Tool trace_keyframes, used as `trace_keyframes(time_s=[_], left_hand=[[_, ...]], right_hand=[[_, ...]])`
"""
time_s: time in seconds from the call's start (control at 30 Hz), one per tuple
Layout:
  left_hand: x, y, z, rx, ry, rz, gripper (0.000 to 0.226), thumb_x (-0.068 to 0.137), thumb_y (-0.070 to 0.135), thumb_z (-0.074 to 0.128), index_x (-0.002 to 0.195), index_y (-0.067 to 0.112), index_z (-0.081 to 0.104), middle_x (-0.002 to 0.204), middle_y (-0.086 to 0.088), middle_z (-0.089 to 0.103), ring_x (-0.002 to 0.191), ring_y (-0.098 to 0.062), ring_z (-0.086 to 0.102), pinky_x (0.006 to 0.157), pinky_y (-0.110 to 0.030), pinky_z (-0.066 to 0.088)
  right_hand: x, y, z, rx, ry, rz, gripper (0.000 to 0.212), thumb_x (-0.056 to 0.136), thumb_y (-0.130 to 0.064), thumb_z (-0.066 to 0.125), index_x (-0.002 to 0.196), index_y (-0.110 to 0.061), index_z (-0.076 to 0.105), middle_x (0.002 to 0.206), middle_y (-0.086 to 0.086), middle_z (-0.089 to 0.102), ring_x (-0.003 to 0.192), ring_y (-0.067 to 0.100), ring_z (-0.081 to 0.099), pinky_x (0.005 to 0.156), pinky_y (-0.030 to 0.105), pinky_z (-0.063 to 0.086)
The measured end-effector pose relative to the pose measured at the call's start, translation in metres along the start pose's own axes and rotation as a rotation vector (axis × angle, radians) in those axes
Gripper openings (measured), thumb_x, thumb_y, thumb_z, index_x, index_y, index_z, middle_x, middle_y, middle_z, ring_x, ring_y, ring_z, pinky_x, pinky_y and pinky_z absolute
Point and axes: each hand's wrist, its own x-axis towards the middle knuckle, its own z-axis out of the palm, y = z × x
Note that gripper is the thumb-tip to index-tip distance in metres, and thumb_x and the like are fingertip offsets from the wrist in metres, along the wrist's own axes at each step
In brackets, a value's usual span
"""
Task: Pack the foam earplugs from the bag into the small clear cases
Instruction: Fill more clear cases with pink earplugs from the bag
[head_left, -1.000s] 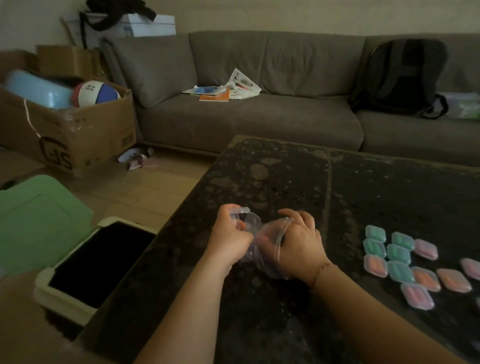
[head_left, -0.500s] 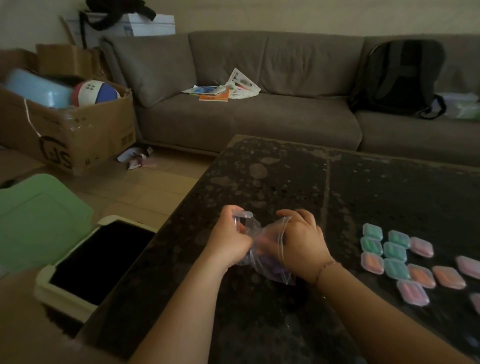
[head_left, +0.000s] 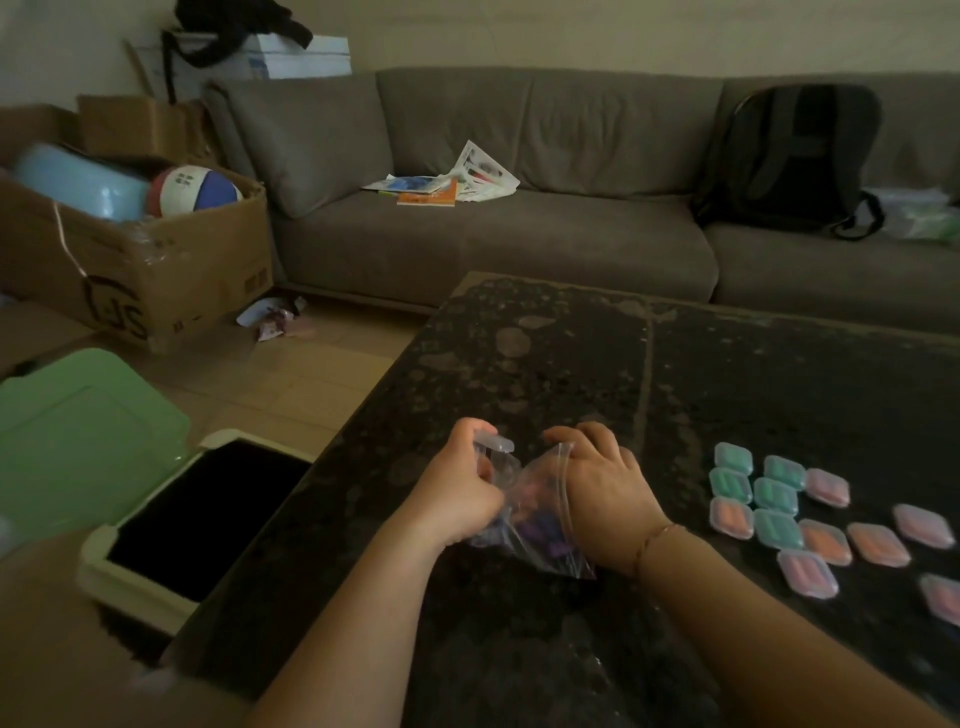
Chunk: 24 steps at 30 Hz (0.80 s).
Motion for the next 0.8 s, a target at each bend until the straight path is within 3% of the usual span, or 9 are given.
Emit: trace_keyframes(time_s=[0.1,0.4,0.53,0.8], left_hand=[[0.0,-0.001,0.001,0.032,0.021,0.013,0.069,0.087,0.013,0.074,0.139,0.039,0.037,0.138,0.005,0.053,0.122,-0.015,0.056,0.081,-0.022,0.047],[-0.003,0.005,0.002,0.061,0.023,0.011,0.069,0.089,0.006,0.068,0.143,0.035,0.036,0.141,0.002,0.052,0.125,-0.018,0.054,0.088,-0.027,0.051],[-0.006,0.007,0.002,0.051,0.029,0.007,0.069,0.088,0.006,0.069,0.142,0.034,0.037,0.139,0.001,0.052,0.125,-0.02,0.054,0.096,-0.035,0.054],[-0.013,0.012,0.002,0.027,0.068,0.036,0.05,0.093,0.013,0.066,0.133,0.035,0.046,0.117,0.008,0.059,0.102,-0.007,0.06,0.085,-0.03,0.056]], right_hand=[[0.0,0.001,-0.002,-0.045,-0.015,-0.028,0.084,0.074,-0.07,0.063,0.146,-0.035,0.036,0.158,-0.008,0.013,0.145,0.027,0.003,0.115,0.047,0.019],[-0.006,0.0,-0.002,-0.119,0.039,-0.094,0.072,0.075,-0.067,0.06,0.14,-0.038,0.046,0.159,-0.01,0.013,0.145,0.026,0.002,0.115,0.044,0.018],[-0.018,0.005,-0.002,-0.061,0.15,-0.082,0.044,0.091,-0.056,0.047,0.133,-0.044,0.052,0.159,-0.01,0.015,0.145,0.024,0.005,0.113,0.042,0.022],[-0.075,0.018,-0.002,-0.013,0.204,-0.079,0.041,0.087,-0.059,0.031,0.121,-0.055,0.053,0.154,-0.014,0.026,0.144,0.02,0.016,0.11,0.043,0.03]])
